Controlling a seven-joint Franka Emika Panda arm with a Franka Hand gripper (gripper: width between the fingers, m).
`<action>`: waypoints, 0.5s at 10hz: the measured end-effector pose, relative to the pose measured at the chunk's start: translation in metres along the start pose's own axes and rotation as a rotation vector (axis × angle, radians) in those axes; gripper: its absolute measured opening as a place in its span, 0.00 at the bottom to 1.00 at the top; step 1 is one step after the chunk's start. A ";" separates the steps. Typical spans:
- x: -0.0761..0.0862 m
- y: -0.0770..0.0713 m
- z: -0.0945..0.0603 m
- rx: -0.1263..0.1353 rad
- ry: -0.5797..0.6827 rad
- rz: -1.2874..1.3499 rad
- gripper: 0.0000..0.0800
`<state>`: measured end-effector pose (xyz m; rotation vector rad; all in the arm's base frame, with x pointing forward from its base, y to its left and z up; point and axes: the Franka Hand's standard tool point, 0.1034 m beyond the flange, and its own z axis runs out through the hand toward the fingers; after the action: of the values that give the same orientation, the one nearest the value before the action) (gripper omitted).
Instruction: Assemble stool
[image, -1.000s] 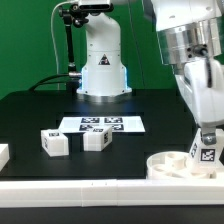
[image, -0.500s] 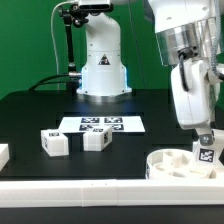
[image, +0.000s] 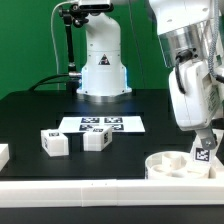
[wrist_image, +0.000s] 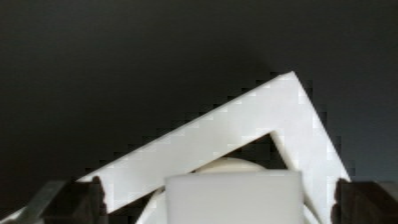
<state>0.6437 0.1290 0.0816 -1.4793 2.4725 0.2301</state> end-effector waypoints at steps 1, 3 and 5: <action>-0.005 0.002 -0.008 -0.009 -0.006 -0.060 0.80; -0.010 0.004 -0.022 -0.030 -0.015 -0.230 0.81; -0.016 0.003 -0.036 -0.045 -0.027 -0.317 0.81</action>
Offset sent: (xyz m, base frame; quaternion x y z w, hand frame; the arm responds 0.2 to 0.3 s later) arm -0.0020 -0.0007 0.0356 -0.0452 -0.0005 -0.2098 0.9767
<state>0.6437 0.1345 0.1206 -1.8447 2.1830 0.2441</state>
